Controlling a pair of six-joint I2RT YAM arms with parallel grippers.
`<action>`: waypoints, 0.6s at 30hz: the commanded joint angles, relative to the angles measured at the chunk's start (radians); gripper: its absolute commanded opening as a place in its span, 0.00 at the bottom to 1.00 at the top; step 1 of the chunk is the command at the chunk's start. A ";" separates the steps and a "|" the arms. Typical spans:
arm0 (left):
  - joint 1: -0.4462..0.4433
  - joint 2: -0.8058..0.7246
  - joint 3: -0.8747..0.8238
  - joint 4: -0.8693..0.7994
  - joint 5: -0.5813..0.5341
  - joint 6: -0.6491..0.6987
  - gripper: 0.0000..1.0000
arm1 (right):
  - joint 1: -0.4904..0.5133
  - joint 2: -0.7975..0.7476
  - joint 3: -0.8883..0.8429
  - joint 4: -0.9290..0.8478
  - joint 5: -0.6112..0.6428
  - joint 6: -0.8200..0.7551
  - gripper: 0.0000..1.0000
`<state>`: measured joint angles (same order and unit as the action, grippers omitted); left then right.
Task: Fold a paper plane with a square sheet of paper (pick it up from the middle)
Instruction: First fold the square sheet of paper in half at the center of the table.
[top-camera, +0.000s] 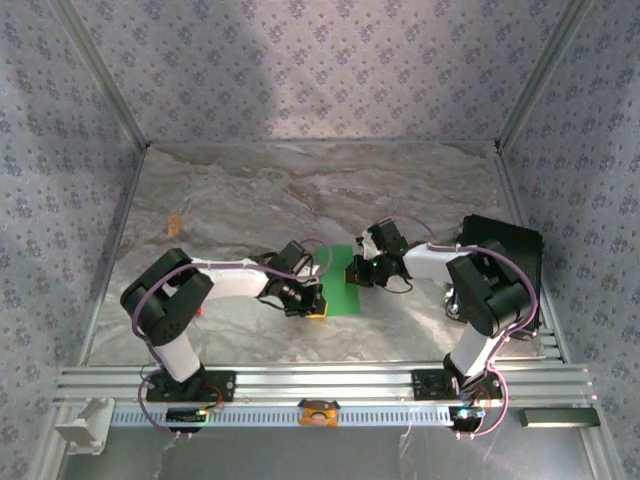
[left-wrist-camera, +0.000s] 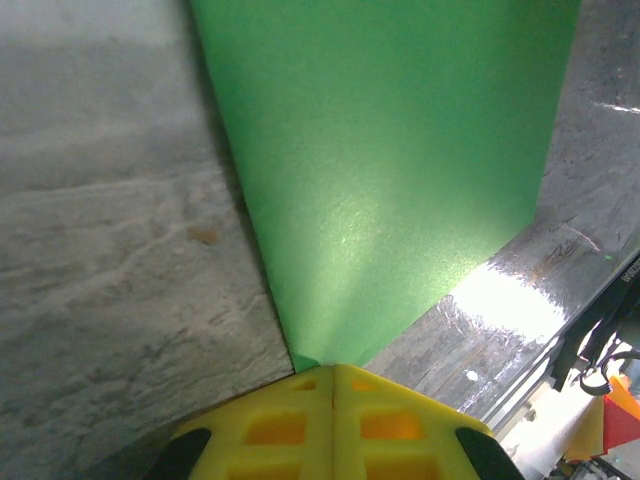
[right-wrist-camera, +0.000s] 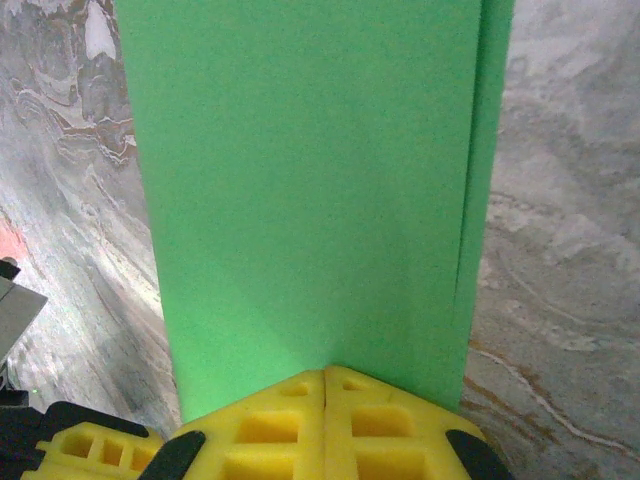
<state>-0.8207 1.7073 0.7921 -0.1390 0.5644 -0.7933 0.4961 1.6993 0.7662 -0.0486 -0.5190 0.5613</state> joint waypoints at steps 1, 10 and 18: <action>-0.015 -0.058 0.022 -0.033 -0.018 0.011 0.03 | 0.009 0.009 -0.005 -0.102 0.067 0.007 0.00; 0.089 -0.112 0.042 0.075 -0.014 -0.038 0.04 | 0.016 -0.051 0.049 -0.109 0.060 -0.003 0.08; 0.205 0.055 0.226 0.114 0.005 -0.066 0.04 | -0.006 -0.210 0.002 -0.212 0.128 -0.006 0.34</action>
<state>-0.6300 1.7168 0.9466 -0.0471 0.5564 -0.8467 0.5026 1.5364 0.7898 -0.1703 -0.4374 0.5598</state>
